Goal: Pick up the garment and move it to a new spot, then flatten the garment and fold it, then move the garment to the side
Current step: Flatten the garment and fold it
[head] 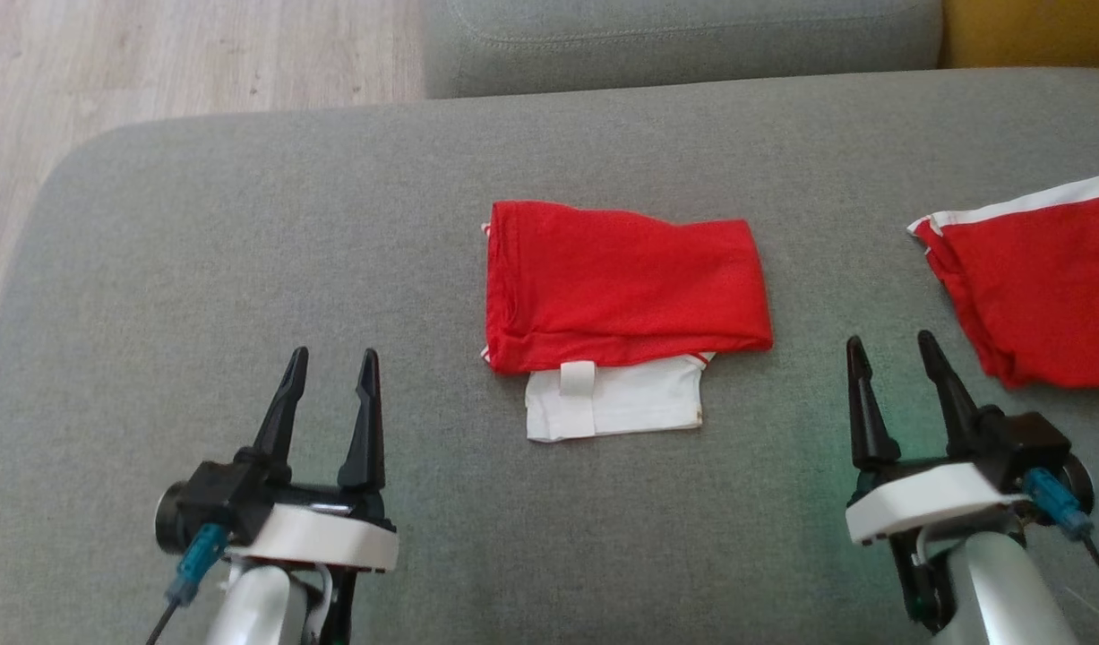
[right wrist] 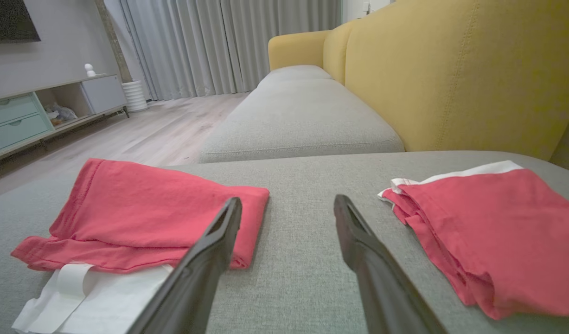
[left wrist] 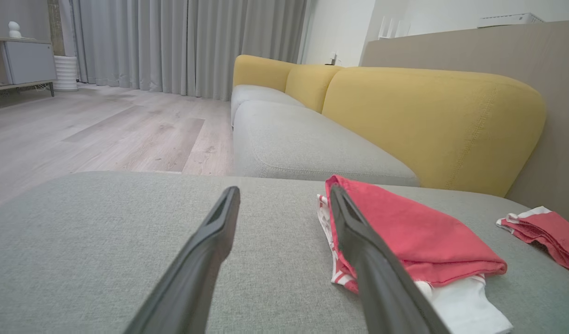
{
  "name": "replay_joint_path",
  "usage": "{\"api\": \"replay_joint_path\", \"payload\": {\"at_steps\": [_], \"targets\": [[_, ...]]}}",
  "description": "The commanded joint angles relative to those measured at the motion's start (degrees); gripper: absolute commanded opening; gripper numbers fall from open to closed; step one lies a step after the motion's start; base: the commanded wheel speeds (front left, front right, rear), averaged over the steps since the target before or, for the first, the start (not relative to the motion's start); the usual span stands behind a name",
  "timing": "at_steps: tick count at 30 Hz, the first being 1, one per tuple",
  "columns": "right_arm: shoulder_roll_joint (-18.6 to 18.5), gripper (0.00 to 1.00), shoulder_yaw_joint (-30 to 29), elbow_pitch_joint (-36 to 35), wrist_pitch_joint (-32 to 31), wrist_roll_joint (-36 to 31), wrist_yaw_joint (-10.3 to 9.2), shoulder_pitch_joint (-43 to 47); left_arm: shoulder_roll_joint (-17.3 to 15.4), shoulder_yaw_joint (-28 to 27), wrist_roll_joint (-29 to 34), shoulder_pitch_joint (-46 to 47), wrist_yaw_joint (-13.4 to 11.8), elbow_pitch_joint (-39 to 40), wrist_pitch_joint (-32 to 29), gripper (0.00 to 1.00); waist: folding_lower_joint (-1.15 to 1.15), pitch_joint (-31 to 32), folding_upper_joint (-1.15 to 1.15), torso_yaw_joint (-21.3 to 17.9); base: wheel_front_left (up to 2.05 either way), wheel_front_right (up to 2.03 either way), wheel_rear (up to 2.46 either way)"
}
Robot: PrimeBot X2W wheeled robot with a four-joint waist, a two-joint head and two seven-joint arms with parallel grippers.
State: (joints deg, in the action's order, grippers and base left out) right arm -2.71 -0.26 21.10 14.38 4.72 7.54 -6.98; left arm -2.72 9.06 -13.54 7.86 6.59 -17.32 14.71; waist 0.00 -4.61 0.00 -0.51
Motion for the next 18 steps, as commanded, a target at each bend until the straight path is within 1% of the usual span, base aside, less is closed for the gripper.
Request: {"api": "replay_joint_path", "payload": {"at_steps": [1,6,10,12,14,18], "targets": [[-0.2,1.00,1.3,-2.3,0.6,-0.1,-0.05,-2.3,-0.2,-2.4,0.6,1.9,0.2,1.5,0.3,1.00,0.00,-0.4,0.00,0.2,0.00,0.00,0.00],[-0.2,1.00,1.3,-1.9,0.4,-0.9,-0.05,-4.6,-0.2,-2.0,0.8,3.2,0.4,1.7,0.3,1.00,0.00,-2.1,0.00,1.5,0.00,0.00,0.00],[-0.2,1.00,0.9,0.4,-2.5,-1.3,-0.05,-8.8,-0.2,-0.6,0.4,4.5,0.6,1.8,0.3,1.00,0.00,-4.5,0.00,3.4,0.00,0.00,0.00],[-0.2,1.00,0.2,2.3,-4.6,-0.3,-0.05,-11.2,-0.2,0.2,0.1,5.3,0.6,1.7,0.3,1.00,0.00,-5.8,0.00,4.6,0.00,0.00,0.00],[-0.2,1.00,-0.6,4.9,-6.9,2.2,-0.05,-14.0,-0.2,0.9,0.1,6.3,0.7,1.2,0.3,1.00,0.00,-7.2,0.00,5.8,0.00,0.00,0.00],[-0.2,1.00,-0.8,11.4,-11.1,3.8,-0.05,-18.6,-0.2,2.2,-0.2,7.8,0.7,0.7,0.3,1.00,0.00,-8.9,0.00,7.8,0.00,0.00,0.00]]}}
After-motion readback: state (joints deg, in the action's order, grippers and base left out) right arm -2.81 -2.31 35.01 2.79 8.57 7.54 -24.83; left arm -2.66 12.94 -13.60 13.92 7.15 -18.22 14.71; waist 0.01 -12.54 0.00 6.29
